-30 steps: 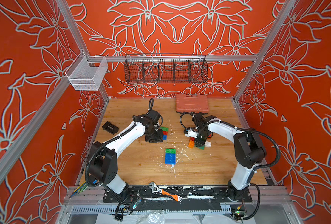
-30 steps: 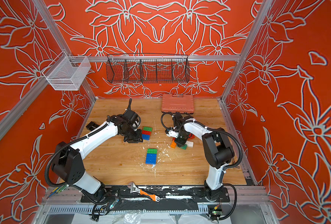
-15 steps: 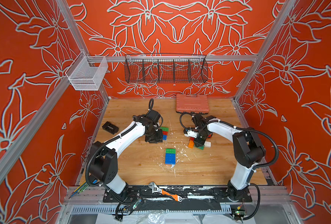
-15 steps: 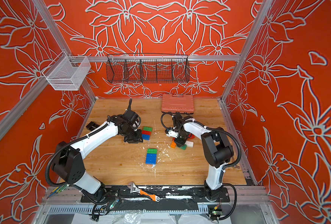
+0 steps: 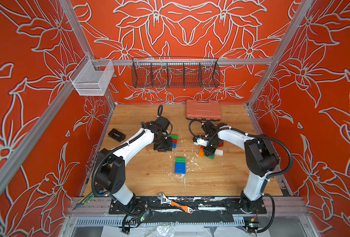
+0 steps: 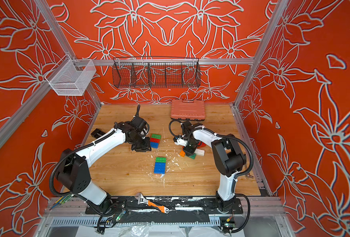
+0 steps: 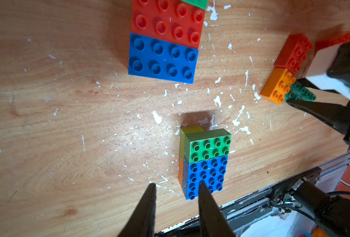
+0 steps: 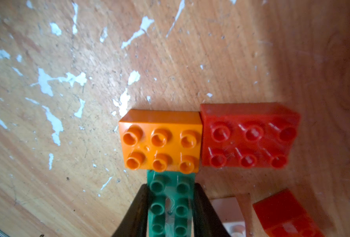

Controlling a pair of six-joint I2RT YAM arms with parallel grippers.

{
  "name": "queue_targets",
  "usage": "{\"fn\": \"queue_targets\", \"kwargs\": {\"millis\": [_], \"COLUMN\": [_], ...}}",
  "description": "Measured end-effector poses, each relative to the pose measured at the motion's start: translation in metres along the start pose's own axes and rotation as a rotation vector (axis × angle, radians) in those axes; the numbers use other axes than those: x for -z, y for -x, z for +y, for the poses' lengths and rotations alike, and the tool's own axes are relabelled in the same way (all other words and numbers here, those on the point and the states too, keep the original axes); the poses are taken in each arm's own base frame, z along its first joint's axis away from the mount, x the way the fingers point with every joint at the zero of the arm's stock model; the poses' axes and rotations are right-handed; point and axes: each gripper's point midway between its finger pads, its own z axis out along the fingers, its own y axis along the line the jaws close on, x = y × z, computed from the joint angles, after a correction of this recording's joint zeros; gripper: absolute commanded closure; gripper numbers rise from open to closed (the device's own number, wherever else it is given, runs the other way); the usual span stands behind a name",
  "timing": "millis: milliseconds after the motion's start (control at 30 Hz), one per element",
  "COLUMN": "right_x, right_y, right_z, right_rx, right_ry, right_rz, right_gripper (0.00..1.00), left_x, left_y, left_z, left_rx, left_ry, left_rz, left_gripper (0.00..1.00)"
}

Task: Assemble a rectangle with lego
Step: Adjust the lego brick at the center of the board.

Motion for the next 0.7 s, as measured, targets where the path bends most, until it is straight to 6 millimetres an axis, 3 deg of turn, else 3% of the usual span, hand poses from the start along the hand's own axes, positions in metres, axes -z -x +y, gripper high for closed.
{"fn": "queue_targets", "kwargs": {"millis": [467, 700], "right_x": [-0.001, 0.0028], "right_y": [0.0057, -0.0007], "right_z": [-0.003, 0.0036], "right_rx": [-0.003, -0.013], "right_ry": [-0.002, 0.015], "right_rz": [-0.006, 0.023], "right_gripper": [1.0, 1.0], "left_x": [0.0, 0.0], "left_y": [-0.0001, -0.0002], "left_z": [-0.0001, -0.0001], "left_rx": [0.0, -0.001], "left_ry": [0.0, 0.0], "left_rz": [0.0, 0.0], "left_gripper": [0.66, 0.66]}}
